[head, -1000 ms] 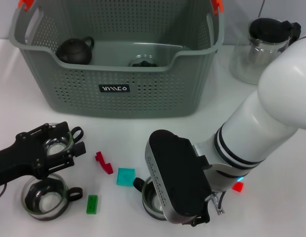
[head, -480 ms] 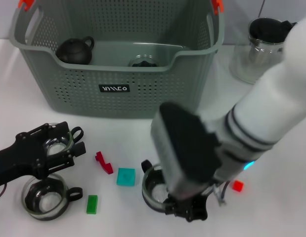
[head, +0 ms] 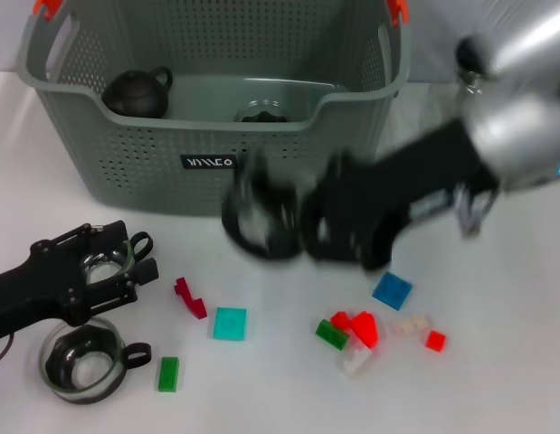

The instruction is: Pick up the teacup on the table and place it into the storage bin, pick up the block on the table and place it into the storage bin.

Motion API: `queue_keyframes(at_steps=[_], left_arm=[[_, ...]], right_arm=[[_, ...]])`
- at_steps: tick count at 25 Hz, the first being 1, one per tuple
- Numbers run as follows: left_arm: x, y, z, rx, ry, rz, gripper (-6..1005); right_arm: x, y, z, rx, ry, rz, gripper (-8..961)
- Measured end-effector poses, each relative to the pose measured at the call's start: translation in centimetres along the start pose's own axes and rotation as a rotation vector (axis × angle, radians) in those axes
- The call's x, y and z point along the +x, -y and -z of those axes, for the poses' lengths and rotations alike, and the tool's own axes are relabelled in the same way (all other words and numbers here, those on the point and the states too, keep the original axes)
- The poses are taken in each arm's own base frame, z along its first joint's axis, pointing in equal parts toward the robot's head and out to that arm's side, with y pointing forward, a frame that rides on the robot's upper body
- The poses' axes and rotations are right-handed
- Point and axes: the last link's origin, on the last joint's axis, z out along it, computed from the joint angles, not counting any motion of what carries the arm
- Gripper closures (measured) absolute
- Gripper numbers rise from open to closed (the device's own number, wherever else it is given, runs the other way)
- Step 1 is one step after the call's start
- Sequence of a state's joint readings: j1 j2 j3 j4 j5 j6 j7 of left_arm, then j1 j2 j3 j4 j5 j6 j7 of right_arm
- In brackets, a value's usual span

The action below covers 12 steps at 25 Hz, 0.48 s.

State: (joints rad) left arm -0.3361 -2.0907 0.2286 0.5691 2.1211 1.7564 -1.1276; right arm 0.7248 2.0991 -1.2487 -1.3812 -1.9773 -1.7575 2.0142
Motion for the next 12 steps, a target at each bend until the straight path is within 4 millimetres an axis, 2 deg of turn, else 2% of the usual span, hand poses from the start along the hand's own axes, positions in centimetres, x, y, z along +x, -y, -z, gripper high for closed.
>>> queue_keyframes(at_steps=[3, 6, 9, 12], left_arm=[[0.1, 0.0, 0.0, 0.0, 0.0, 0.001, 203], [0.1, 0.0, -0.1, -0.002, -0.001, 0.001, 202], [0.1, 0.1, -0.2, -0.002, 0.0, 0.0, 202], [0.1, 0.1, -0.3, 0.0, 0.0, 0.001, 203]], right_arm=[[-1.1, 1.6, 2.2, 0.119, 0.141, -0.068, 899], [-2.2, 3.6, 3.4, 0.257, 0.272, -0.124, 900], [-3.4, 5.6, 3.6, 0.381, 0.349, -0.155, 900], [-4.8, 7.9, 2.8, 0.498, 0.327, -0.169, 900]])
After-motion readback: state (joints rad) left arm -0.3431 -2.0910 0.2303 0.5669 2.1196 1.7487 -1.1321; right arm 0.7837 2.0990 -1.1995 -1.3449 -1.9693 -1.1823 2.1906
